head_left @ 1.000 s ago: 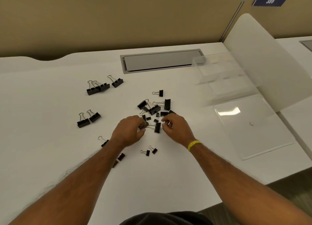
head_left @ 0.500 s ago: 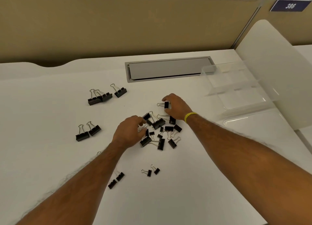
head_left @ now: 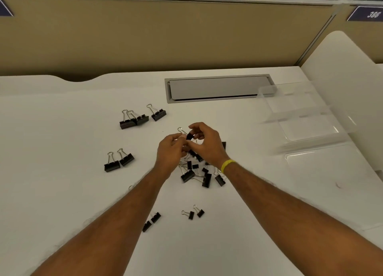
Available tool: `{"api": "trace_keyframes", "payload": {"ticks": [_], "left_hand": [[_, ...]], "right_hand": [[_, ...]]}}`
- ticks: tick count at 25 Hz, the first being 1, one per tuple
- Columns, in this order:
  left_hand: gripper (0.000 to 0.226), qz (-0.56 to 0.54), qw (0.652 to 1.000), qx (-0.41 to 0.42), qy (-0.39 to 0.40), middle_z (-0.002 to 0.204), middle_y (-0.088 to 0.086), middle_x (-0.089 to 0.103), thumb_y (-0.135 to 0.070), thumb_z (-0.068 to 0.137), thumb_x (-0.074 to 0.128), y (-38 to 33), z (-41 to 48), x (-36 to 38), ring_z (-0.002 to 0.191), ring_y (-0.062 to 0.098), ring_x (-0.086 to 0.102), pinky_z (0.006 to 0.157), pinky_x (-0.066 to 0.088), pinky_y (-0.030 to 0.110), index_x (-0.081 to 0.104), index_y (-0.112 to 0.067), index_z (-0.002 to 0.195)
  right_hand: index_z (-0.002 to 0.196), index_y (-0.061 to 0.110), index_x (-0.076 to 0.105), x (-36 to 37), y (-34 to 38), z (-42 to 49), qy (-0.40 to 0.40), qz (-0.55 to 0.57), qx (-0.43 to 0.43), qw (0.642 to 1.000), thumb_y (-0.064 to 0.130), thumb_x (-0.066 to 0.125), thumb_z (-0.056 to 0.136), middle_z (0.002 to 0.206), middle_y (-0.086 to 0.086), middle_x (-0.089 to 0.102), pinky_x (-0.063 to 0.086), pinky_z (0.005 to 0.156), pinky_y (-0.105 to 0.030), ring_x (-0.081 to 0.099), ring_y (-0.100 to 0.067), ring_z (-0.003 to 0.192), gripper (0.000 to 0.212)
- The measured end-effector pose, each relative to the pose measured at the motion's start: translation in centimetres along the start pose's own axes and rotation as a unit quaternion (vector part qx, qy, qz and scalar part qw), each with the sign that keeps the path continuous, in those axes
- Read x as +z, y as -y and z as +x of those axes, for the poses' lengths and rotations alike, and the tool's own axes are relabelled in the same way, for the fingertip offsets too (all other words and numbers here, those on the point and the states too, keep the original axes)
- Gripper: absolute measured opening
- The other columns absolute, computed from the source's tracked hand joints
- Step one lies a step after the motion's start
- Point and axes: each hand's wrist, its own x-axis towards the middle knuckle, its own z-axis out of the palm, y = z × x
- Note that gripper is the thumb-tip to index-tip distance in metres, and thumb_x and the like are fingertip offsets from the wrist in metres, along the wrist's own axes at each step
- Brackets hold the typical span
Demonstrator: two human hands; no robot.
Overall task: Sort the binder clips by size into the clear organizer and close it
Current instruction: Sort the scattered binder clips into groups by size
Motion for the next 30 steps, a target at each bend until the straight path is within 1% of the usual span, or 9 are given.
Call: {"api": "trace_keyframes", "payload": {"ticks": [3,5,8,12,16,20,23,27,30], "left_hand": [[0.014,-0.062,0.998,-0.025,0.005,0.094,0.009,0.073,-0.018,0.094,0.06,-0.2,-0.4,-0.7,0.081,0.014,0.073,0.072,0.059,0.027,0.063,-0.009,0.105],[0.013,-0.06,0.998,-0.02,0.004,0.093,0.011,0.073,-0.013,0.094,0.059,0.4,-0.6,-2.0,0.079,0.014,0.073,0.071,0.058,0.026,0.064,-0.006,0.104],[0.017,-0.04,0.999,-0.024,-0.023,0.092,0.011,0.072,-0.011,0.095,0.058,1.4,-0.6,-4.6,0.081,0.018,0.072,0.072,0.058,0.028,0.065,-0.002,0.108],[0.01,-0.026,0.998,-0.018,-0.053,0.1,0.01,0.07,-0.01,0.095,0.057,2.3,-0.9,-7.0,0.079,0.016,0.071,0.071,0.057,0.027,0.067,-0.008,0.099],[0.01,-0.03,0.997,-0.008,-0.076,0.108,0.008,0.067,-0.01,0.094,0.058,2.3,-1.4,-8.3,0.079,0.016,0.071,0.068,0.058,0.024,0.067,-0.013,0.091],[0.011,-0.029,0.996,-0.011,-0.088,0.099,0.007,0.07,-0.008,0.094,0.058,2.4,-2.3,-9.6,0.078,0.015,0.07,0.069,0.057,0.024,0.067,-0.011,0.099],[0.016,-0.012,0.996,-0.009,-0.091,0.091,0.006,0.07,-0.007,0.093,0.058,2.8,-3.4,-9.8,0.077,0.014,0.07,0.069,0.056,0.023,0.065,-0.006,0.108],[0.018,0.001,0.996,-0.013,-0.088,0.091,0.005,0.071,-0.009,0.093,0.059,3.8,-5.1,-9.7,0.078,0.014,0.07,0.072,0.056,0.025,0.066,-0.008,0.11],[0.018,-0.019,0.994,-0.035,-0.101,0.088,0.004,0.073,-0.011,0.093,0.06,4.8,-6.3,-10.1,0.08,0.016,0.071,0.08,0.058,0.033,0.067,-0.01,0.109]], "right_hand": [[0.115,0.016,0.06,0.8,0.7,-1.1,0.009,0.014,-0.008,1.0,0.021,0.079,0.077,0.1,0.002,0.066,0.054,0.079,-0.023,0.063,-0.013,0.087,0.043],[0.115,0.017,0.06,0.7,0.5,-1.4,0.034,-0.005,-0.017,0.999,0.032,0.083,0.073,0.102,0.003,0.066,0.051,0.082,-0.019,0.063,-0.011,0.092,0.051],[0.117,0.021,0.058,0.5,-0.3,-1.1,0.042,-0.139,0.02,0.989,0.046,0.078,0.075,0.106,0.005,0.061,0.048,0.088,-0.026,0.054,-0.01,0.099,0.052],[0.12,0.02,0.055,1.9,-0.6,-0.2,0.07,-0.314,0.046,0.946,0.054,0.07,0.078,0.115,-0.001,0.056,0.041,0.09,-0.034,0.05,-0.019,0.107,0.056],[0.12,0.015,0.055,3.1,-0.5,0.7,0.072,-0.363,0.019,0.929,0.043,0.069,0.082,0.118,-0.006,0.053,0.045,0.092,-0.037,0.052,-0.025,0.107,0.05],[0.12,0.012,0.056,3.2,-0.9,1.0,0.098,-0.336,0.035,0.936,0.032,0.069,0.083,0.117,-0.009,0.052,0.044,0.093,-0.037,0.054,-0.026,0.105,0.044],[0.117,0.013,0.058,3.1,-0.5,1.0,0.074,-0.286,0.026,0.955,0.027,0.071,0.081,0.113,-0.006,0.055,0.044,0.092,-0.035,0.054,-0.022,0.101,0.041],[0.116,0.015,0.059,2.7,0.9,0.8,0.009,-0.084,0.035,0.996,0.017,0.076,0.077,0.107,-0.001,0.054,0.048,0.077,-0.021,0.057,-0.009,0.082,0.043],[0.117,0.017,0.062,2.9,1.7,0.2,0.007,0.063,0.088,0.994,0.012,0.076,0.076,0.109,-0.004,0.059,0.055,0.08,-0.022,0.064,-0.014,0.088,0.043]]}}
